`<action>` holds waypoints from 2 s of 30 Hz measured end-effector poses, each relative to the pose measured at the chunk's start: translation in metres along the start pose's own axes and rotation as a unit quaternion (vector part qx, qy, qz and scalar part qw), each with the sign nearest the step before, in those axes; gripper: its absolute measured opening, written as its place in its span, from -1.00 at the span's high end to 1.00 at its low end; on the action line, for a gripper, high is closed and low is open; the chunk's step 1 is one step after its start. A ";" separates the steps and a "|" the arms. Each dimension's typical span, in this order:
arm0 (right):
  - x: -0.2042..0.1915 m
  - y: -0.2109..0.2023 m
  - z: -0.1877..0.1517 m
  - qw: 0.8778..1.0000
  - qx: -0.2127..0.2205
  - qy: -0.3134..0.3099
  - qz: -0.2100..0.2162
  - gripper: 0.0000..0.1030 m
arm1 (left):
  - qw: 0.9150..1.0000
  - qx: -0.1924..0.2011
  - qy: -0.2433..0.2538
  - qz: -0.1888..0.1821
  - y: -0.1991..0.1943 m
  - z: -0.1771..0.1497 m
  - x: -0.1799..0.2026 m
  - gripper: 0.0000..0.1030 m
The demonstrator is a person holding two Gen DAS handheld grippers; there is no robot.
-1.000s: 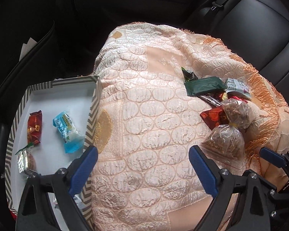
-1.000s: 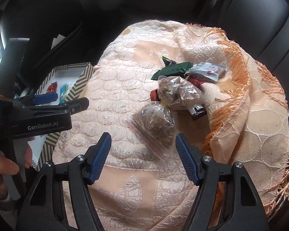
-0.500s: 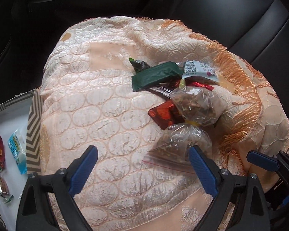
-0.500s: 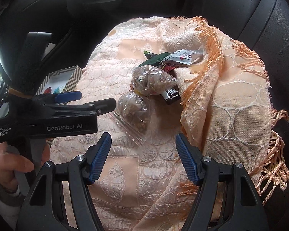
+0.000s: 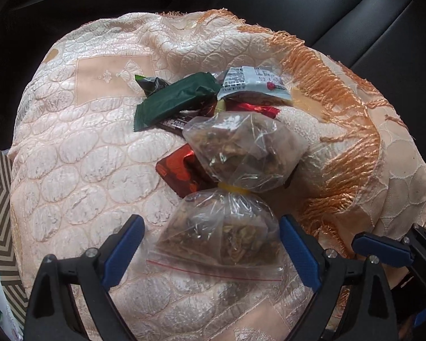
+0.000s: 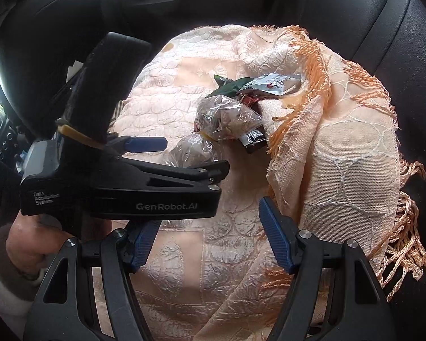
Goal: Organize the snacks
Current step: 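Grasp the clear tied bag of nuts with the left gripper while the right gripper moves over the blanket, then grasp the red wrapped cake with the right gripper while the left gripper lifts the nut bag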
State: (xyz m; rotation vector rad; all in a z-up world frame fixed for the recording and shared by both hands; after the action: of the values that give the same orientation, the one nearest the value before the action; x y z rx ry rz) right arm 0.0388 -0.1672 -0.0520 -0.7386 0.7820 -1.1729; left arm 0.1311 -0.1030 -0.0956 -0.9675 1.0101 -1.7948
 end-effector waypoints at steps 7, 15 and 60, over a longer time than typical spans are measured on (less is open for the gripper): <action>-0.003 0.002 0.002 1.000 -0.007 -0.004 0.011 -0.35 | 1.000 0.018 -0.009 0.004 -0.018 -0.006 -0.015 -0.03; -0.019 0.011 0.019 1.000 -0.007 -0.028 0.001 -0.35 | 0.996 0.063 -0.045 0.054 -0.054 -0.013 -0.058 0.02; -0.049 0.070 0.087 0.961 -0.128 -0.245 -0.009 0.42 | 0.987 0.078 -0.095 0.107 -0.067 -0.036 -0.098 0.03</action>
State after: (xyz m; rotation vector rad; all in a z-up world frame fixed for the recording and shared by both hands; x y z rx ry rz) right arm 0.1377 -0.0957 -0.0573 -1.1990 0.5113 -0.8566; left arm 0.1141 0.0170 -0.0694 -0.8778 0.8089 -1.5477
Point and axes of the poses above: each gripper's, at about its wrist camera, not at the fingertips, and y roughly the way its jaws point, x to its right, z to its top, the point moved 3 cm from there along y, roughly the way its jaws point, and after that the axes turned 10 degrees about -y, right-handed, at the moved point
